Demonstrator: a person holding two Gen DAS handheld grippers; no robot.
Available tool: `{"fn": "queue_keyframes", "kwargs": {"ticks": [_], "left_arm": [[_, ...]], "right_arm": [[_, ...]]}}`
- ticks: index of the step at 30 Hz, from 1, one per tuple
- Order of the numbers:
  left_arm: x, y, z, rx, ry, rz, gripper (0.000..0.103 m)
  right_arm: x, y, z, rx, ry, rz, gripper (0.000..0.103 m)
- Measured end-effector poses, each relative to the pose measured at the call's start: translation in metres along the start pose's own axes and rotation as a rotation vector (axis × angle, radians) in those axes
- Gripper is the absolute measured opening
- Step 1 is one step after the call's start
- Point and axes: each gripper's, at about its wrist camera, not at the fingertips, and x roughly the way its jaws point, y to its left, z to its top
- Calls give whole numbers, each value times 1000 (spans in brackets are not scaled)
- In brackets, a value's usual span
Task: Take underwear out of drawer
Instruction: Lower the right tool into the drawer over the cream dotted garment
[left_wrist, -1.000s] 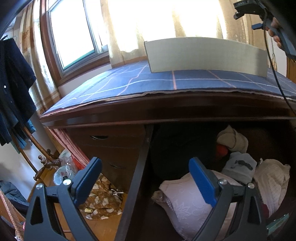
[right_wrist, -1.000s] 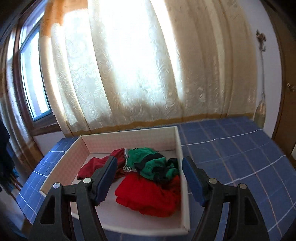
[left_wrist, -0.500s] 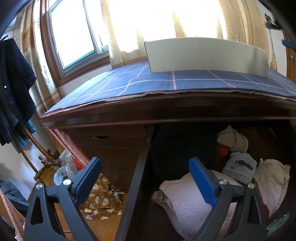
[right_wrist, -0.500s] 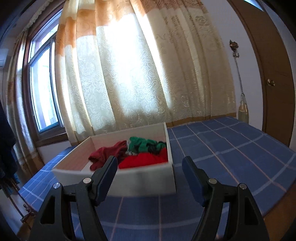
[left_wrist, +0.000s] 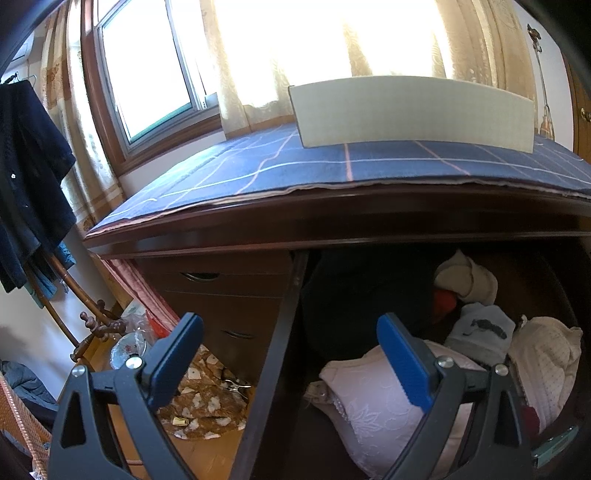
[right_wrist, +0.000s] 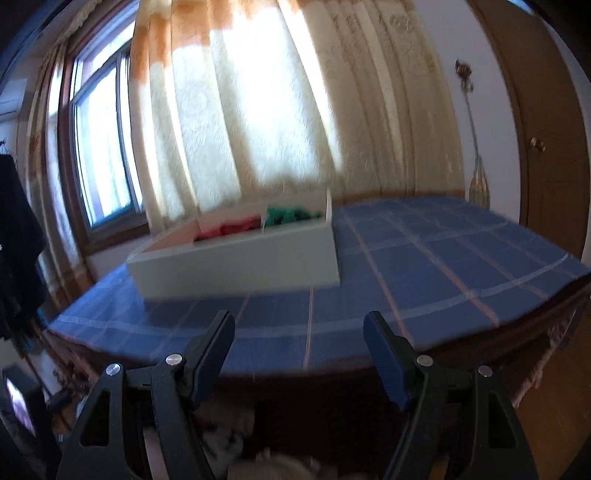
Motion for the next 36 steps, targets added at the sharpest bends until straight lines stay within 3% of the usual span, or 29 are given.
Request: {"fn": "queue_keyframes", "kwargs": {"ticks": [7, 17, 24, 36], "left_arm": [[-1, 1, 0, 0, -7, -1, 97], [-1, 2, 1, -2, -12, -6, 97], [-1, 1, 0, 0, -13, -4, 97], [-1, 0, 3, -1, -13, -3, 97]], "right_arm": [[14, -2, -45, -4, 235, 53, 74], [68, 16, -100, -56, 673, 98, 74], [86, 21, -124, -49, 806, 80, 74], [109, 42, -143, -154, 941, 18, 74]]}}
